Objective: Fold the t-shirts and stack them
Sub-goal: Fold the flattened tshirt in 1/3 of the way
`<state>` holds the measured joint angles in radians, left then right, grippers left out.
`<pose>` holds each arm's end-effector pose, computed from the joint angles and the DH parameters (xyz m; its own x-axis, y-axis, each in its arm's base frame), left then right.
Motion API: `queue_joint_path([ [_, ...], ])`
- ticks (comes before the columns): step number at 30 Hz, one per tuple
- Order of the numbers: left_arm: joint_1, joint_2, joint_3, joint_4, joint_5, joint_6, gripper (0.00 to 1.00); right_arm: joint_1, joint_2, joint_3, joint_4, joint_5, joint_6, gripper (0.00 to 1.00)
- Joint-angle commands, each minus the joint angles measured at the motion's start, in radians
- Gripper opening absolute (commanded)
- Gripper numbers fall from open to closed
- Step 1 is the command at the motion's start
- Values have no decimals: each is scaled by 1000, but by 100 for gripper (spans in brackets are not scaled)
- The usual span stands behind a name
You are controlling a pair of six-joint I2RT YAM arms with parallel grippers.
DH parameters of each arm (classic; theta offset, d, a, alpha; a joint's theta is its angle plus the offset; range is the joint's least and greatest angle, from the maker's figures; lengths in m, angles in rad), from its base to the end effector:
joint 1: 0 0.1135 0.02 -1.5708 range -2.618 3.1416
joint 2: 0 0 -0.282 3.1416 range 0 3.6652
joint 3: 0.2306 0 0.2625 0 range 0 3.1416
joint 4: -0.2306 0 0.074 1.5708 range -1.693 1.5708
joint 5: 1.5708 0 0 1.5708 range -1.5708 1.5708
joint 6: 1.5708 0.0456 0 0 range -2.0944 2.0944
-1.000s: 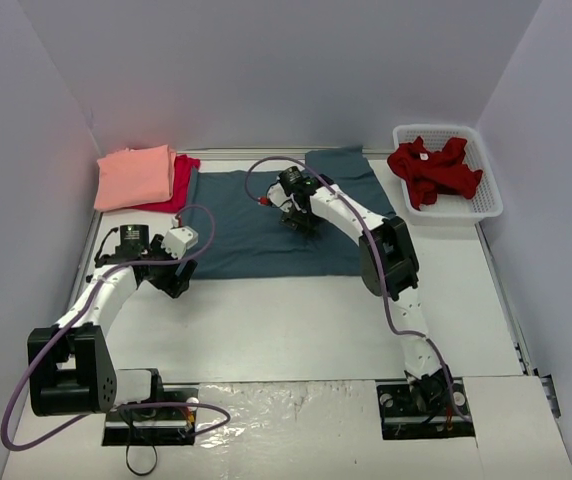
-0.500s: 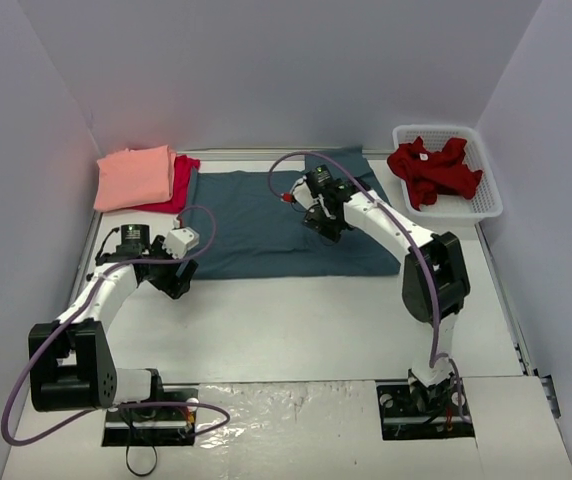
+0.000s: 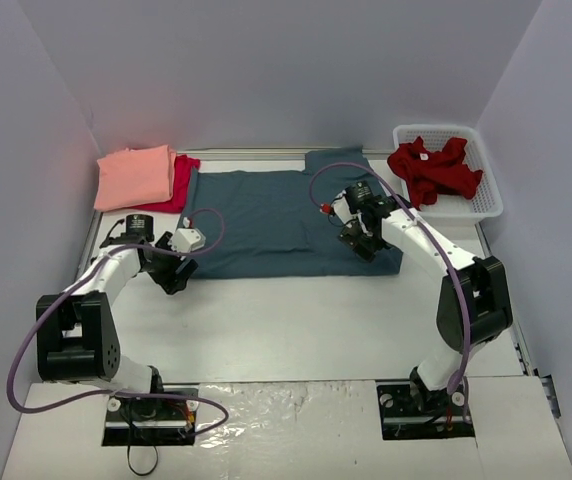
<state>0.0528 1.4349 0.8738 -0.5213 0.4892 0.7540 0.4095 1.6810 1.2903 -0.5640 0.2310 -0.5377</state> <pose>0.2844 -0.0064 0.2068 -0.5240 0.5774 -0.6261 0.7302 0.6829 0.0187 0.3514 0.1411 0.2553 -0.5067 -0.7634 -0.4006 -0.6121 0.6458 -0.4564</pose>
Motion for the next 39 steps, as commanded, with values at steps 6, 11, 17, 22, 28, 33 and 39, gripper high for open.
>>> queue_joint_path([
  [6, 1, 117, 152, -118, 37, 153, 63, -18, -52, -52, -30, -9, 67, 65],
  [11, 4, 179, 200, -180, 37, 211, 56, -41, -55, -59, -31, 1, 71, 65],
  [17, 10, 223, 229, -201, 26, 254, 54, -67, -43, -57, -36, -10, 77, 65],
  [22, 13, 257, 246, -223, 31, 278, 44, -84, -60, -75, -40, -16, 71, 66],
  [28, 13, 288, 240, -215, 17, 286, 38, -95, -99, -101, -46, -21, 64, 66],
  [33, 13, 308, 237, -210, 8, 288, 38, -97, -110, -114, -120, -74, 45, 66],
  [39, 13, 309, 235, -194, -6, 278, 40, -97, -103, -151, -162, -105, 24, 67],
])
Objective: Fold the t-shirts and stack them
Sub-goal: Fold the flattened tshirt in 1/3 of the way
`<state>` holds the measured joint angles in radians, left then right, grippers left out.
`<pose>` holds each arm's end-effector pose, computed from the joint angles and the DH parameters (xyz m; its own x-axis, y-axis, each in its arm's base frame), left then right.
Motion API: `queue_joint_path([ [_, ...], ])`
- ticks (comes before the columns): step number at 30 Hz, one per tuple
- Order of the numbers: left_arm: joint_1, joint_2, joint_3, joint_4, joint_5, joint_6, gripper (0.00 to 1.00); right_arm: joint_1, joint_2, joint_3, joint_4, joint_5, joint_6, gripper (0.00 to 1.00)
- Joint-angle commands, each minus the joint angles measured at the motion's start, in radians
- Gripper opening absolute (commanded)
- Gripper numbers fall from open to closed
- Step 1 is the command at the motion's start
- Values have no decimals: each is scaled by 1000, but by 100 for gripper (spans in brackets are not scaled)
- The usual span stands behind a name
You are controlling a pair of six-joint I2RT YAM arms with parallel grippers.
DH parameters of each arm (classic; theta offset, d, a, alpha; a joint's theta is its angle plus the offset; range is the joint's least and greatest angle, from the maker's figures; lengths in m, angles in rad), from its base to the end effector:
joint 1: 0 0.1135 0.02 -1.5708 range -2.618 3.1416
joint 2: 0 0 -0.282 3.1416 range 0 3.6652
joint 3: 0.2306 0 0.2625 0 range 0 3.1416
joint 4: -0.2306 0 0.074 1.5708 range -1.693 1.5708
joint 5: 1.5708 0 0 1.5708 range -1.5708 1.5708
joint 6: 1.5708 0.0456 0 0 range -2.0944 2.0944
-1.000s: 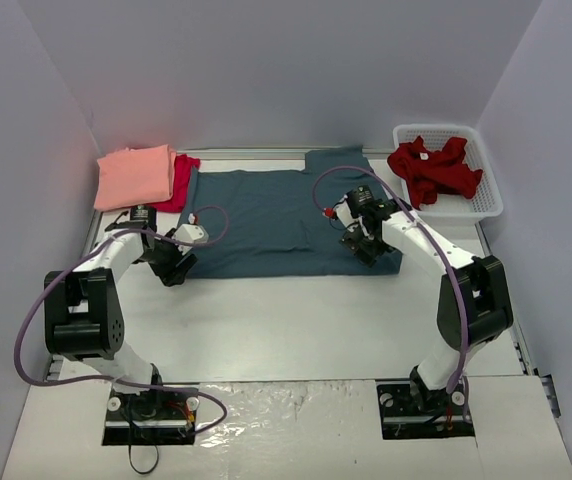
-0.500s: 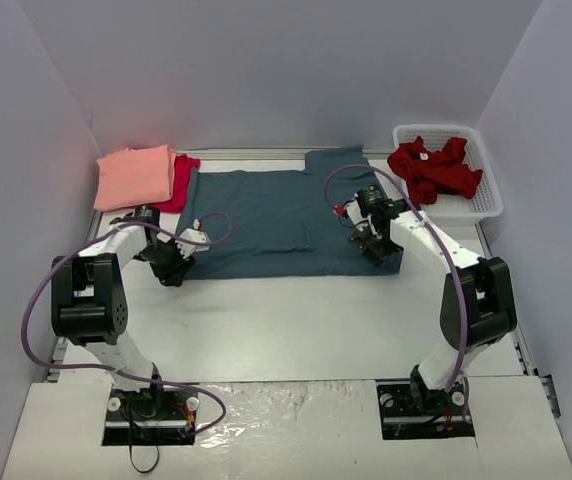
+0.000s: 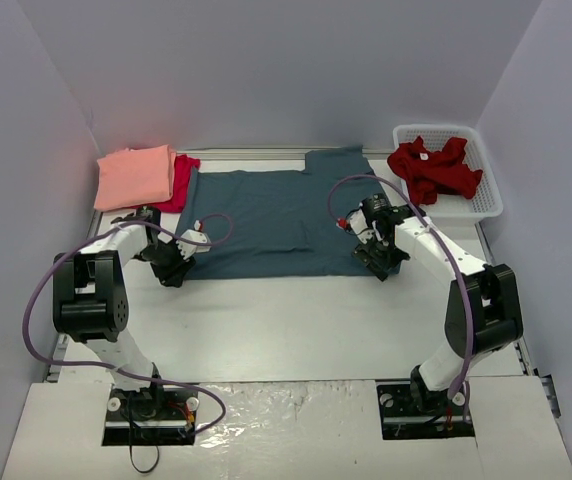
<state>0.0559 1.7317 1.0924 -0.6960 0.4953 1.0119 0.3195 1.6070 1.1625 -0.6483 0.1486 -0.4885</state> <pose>0.3334 -0.0031 0.1766 -0.4626 0.7212 -0.5156 0.8558 0.5151 -0.0472 0.3263 0.1009 0.2338 -0.6290 -0.6969 -0.3445 -0.6128 0.7171 -0.3320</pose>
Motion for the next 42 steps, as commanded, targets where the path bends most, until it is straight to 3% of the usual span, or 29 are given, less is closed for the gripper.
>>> queue_joint_path([
  [1, 10, 12, 18, -14, -12, 16, 40, -7, -25, -30, -79, -27, -30, 67],
  [2, 10, 12, 20, -14, -14, 14, 39, -7, -19, -41, -79, -29, -35, 67],
  [7, 10, 12, 24, -10, -14, 1, 13, -26, 47, -35, -70, -40, -70, 67],
  [10, 10, 12, 27, -10, -17, -6, 3, -42, 96, -6, -67, -43, -85, 66],
  [27, 12, -18, 1, 7, -35, -35, 2, -154, 223, 74, -67, -194, -194, 63],
  [37, 12, -29, -12, 9, -32, -39, 2, -206, 294, 109, -65, -233, -225, 52],
  [42, 12, -27, -11, 6, -37, -39, 2, -226, 297, 105, -65, -242, -231, 35],
])
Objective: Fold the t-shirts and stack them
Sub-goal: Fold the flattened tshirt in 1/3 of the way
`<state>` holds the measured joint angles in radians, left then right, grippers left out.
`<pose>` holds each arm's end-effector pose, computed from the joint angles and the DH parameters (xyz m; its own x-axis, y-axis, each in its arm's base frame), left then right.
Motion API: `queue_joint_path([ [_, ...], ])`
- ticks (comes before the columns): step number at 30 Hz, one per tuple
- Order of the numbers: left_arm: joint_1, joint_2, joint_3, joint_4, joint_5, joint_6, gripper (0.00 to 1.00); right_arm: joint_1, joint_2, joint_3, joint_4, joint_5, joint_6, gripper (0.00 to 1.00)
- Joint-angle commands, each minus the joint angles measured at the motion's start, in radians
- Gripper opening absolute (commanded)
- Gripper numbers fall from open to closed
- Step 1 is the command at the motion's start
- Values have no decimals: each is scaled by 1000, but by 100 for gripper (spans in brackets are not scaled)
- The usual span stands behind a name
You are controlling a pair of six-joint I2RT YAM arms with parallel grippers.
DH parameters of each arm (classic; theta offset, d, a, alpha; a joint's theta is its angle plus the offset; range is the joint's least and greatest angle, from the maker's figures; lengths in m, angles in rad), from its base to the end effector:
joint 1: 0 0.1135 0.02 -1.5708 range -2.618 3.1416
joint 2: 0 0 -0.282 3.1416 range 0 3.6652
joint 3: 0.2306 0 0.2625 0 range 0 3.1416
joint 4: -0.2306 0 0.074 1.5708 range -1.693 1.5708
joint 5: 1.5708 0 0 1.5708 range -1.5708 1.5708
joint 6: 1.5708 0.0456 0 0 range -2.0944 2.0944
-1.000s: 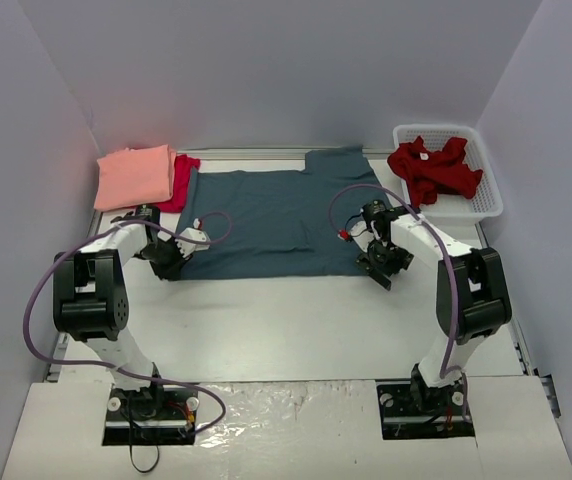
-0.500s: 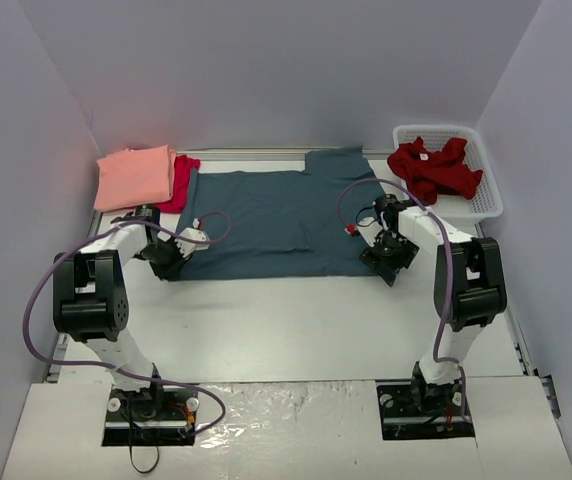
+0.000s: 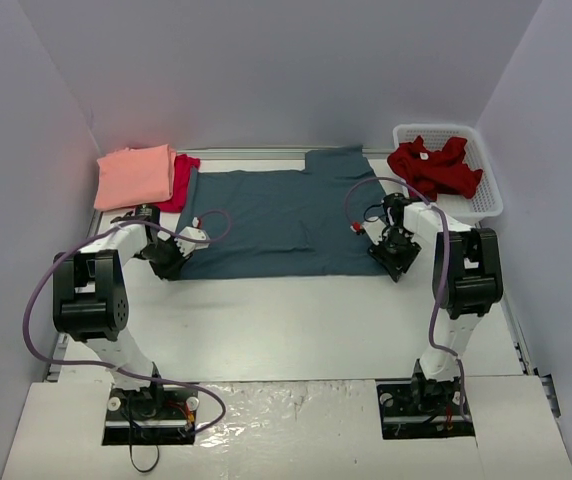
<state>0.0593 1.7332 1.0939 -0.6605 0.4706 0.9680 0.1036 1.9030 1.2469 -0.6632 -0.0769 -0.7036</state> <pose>0.3378 -0.0007 0.1770 -0.4890 0.7065 -0.5117 0.8310 0.5555 -0.0272 0.3784 0.0429 0.1560 -0.6556 -0.7167 -0.2379 -0.7164 0.6899 -0.1043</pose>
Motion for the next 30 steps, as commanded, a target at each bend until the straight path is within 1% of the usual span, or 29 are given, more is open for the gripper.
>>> queue_joint_path([
  [1, 8, -29, -12, -31, -13, 5, 2, -15, -2, 17, -49, -18, -19, 32],
  [2, 7, -32, -12, -31, -12, 5, 2, -16, -2, 14, -47, -26, -20, 27],
  [4, 7, -34, -12, -30, -12, 0, 2, -19, -5, 13, -47, -30, -22, 22],
  [6, 8, -35, -8, -34, -12, -3, 2, -22, -10, 11, -49, -35, -22, 9],
  [10, 8, -44, -9, -39, -10, -3, 2, -24, -22, 3, -50, -34, -22, 0],
  [20, 7, -101, -20, -70, -15, 6, 2, -30, -62, -24, -55, -11, -20, 0],
  [30, 28, -199, -42, -120, -15, 37, 2, -47, -159, -49, -111, 0, -37, 0],
])
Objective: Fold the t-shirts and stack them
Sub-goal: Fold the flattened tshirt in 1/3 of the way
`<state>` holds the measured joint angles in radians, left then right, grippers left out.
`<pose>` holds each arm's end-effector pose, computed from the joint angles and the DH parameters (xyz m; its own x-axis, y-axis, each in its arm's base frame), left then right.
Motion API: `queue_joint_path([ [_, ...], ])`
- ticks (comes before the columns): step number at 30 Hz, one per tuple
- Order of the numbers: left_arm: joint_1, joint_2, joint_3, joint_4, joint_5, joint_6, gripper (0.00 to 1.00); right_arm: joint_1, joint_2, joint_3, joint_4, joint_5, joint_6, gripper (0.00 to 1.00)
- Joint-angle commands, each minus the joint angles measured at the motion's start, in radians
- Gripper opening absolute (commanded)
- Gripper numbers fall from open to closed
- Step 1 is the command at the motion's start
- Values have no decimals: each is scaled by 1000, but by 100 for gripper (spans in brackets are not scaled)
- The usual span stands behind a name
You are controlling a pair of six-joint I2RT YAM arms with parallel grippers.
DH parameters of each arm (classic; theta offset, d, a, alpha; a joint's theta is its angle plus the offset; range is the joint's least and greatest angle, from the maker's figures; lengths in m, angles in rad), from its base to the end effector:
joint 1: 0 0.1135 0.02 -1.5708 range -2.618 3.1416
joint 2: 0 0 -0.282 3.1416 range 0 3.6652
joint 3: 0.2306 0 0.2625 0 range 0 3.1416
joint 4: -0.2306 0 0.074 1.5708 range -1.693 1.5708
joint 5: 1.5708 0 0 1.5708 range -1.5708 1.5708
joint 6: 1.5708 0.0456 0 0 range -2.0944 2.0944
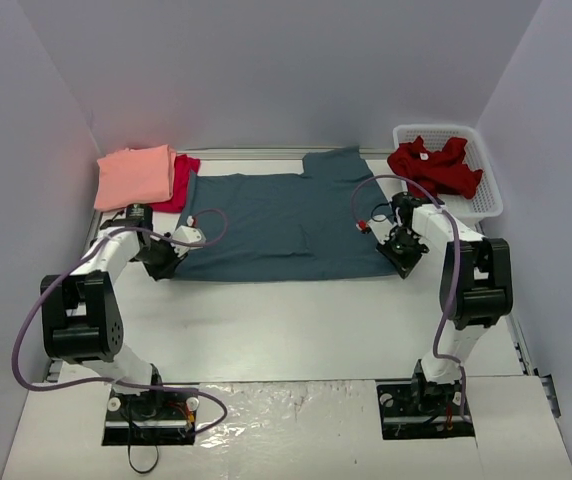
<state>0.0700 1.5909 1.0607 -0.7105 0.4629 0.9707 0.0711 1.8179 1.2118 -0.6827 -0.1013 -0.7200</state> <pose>0.3143 0.0016 0.2094 -0.4654 0.7076 -0.5317 0.8250 0.5644 0.0289 0.3651 0.0306 0.1760 -0.6552 -0.7043 -0.2733 -0.7060 0.6996 -0.1105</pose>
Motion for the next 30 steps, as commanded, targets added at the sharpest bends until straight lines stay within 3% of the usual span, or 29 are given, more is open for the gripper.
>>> queue_joint_path([
  [1, 25, -72, -11, -75, -6, 34, 2, -16, -83, -14, -95, 23, -24, 0],
  [30, 48, -376, -119, -351, 17, 164, 2, -31, -411, -155, -284, -18, -52, 0],
])
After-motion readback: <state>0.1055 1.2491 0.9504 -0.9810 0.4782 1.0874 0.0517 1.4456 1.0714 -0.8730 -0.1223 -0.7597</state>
